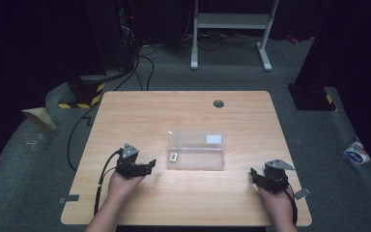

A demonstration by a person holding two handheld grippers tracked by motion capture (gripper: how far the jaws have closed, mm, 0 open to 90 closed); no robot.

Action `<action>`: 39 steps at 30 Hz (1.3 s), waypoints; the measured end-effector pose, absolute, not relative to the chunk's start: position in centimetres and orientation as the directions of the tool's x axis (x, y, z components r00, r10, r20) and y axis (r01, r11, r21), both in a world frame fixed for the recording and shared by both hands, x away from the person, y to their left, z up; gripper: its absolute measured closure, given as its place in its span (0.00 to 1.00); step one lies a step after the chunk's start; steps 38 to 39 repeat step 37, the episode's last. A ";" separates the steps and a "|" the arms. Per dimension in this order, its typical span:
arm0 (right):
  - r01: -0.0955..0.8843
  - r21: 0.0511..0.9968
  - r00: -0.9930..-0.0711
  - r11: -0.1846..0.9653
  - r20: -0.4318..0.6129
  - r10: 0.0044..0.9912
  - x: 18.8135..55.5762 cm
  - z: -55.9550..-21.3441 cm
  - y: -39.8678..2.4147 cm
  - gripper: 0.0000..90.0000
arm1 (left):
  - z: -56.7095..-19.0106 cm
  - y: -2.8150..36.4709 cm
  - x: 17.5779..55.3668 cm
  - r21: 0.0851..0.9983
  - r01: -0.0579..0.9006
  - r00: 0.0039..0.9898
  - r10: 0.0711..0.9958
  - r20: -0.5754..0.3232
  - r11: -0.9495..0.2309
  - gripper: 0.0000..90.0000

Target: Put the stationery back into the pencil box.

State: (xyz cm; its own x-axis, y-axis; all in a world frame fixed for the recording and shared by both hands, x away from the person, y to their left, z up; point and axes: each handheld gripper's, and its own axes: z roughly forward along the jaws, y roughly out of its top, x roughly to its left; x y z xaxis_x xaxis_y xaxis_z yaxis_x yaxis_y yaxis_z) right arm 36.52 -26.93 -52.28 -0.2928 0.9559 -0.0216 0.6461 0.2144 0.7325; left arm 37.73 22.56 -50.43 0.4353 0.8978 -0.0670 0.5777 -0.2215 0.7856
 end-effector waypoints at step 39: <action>0.650 0.732 -0.282 0.204 -0.017 0.959 36.4 -52.3 -26.8 0.42 | -53.0 28.3 33.2 0.736 0.629 0.368 0.930 -0.001 -0.249 0.17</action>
